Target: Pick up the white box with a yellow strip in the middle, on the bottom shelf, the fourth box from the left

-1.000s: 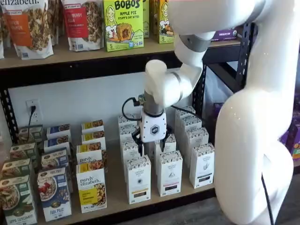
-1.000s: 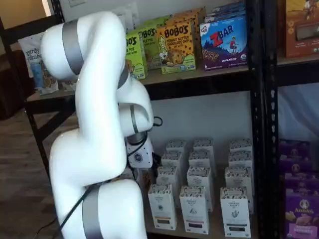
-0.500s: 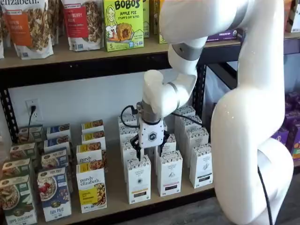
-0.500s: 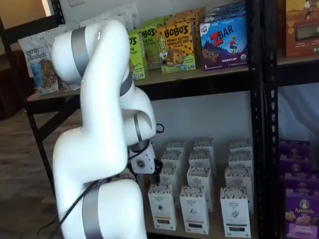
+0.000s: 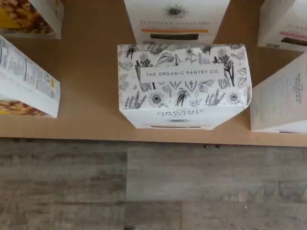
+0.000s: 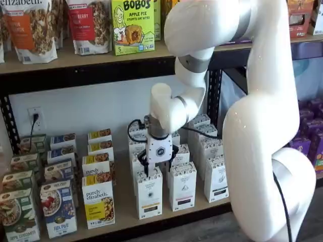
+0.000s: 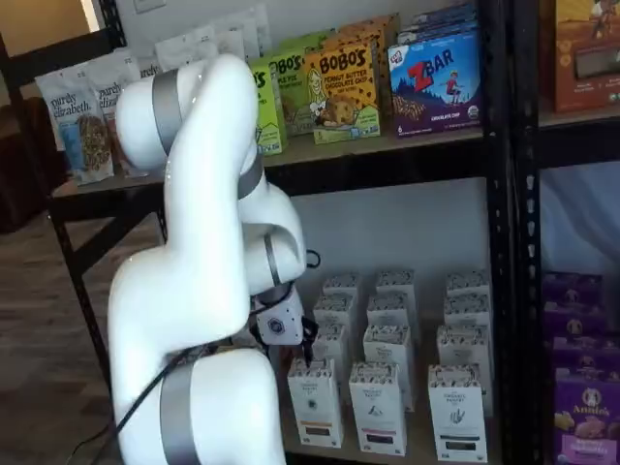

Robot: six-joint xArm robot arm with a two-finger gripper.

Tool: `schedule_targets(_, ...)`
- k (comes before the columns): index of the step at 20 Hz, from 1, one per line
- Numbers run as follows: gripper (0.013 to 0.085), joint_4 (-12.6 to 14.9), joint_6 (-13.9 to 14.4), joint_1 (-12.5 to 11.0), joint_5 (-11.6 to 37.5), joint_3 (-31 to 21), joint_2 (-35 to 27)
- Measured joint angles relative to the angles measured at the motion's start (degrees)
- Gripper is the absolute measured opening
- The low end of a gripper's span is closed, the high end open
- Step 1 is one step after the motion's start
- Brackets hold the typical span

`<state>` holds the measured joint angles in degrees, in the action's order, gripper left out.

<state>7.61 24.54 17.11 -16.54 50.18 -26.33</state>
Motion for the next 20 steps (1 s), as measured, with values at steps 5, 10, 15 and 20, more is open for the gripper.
schedule_targets(5,0.0850,0.8,0.6,-0.2,0.7,3.0,-3.5)
schedule_targets(10,0.0850,-0.3,-0.5,-0.2,1.5,5.6,-6.4)
schedule_targets(15,0.0850,-1.2,-1.5,-0.3,1.3,9.0,-9.3)
schedule_targets(20,0.0850,-1.1,-1.7,-0.6,0.6,12.6,-12.1)
